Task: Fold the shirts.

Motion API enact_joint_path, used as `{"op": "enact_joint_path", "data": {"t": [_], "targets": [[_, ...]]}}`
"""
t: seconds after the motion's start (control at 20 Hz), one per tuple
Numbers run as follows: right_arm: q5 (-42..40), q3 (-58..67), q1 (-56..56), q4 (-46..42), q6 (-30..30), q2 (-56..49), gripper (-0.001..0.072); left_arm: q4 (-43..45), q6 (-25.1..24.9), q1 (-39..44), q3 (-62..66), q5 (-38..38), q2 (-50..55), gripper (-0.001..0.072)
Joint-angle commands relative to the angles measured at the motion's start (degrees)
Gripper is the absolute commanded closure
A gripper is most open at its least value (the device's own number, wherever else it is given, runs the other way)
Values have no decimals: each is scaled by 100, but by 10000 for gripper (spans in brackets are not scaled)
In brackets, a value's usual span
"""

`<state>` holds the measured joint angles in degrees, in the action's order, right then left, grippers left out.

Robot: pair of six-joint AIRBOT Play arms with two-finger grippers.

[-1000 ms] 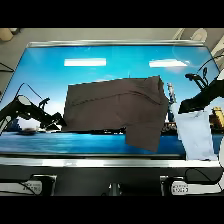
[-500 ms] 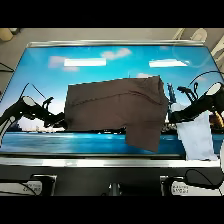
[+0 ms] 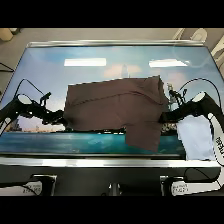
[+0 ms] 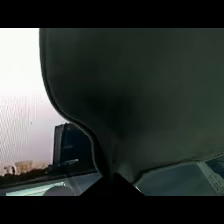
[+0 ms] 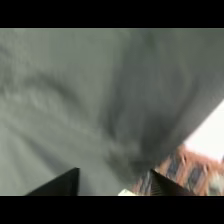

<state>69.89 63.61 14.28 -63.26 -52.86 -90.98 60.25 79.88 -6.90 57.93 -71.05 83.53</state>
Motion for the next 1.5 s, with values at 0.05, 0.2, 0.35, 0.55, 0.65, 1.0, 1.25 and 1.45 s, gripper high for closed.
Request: {"op": "enact_joint_path", "data": {"t": [0.05,0.2,0.35,0.55,0.65,1.0,1.25,1.45], "targets": [[-682,-4,-271,66,-76,-186,472,-98,-42,-4,-2,4,-254,681],[-573,87,-260,-28,-205,-83,695,-94,-39,-26,46,-7,-476,681],[-551,649,-260,-42,212,514,697,-90,-37,-68,564,26,-977,683],[-1187,2238,-260,-149,472,1987,698,-92,118,-76,2479,380,-2131,683],[-1803,3178,-260,-264,472,2868,698,-92,284,-76,3827,925,-2743,683],[-2736,4398,-260,-708,177,5193,698,-4,199,-76,5657,2234,-4319,683],[-2411,4398,-260,-901,-177,5182,698,422,522,-76,5630,1930,-4218,682],[-1231,4398,-260,-1110,-199,4603,697,874,586,-76,5626,793,-3703,682]]}}
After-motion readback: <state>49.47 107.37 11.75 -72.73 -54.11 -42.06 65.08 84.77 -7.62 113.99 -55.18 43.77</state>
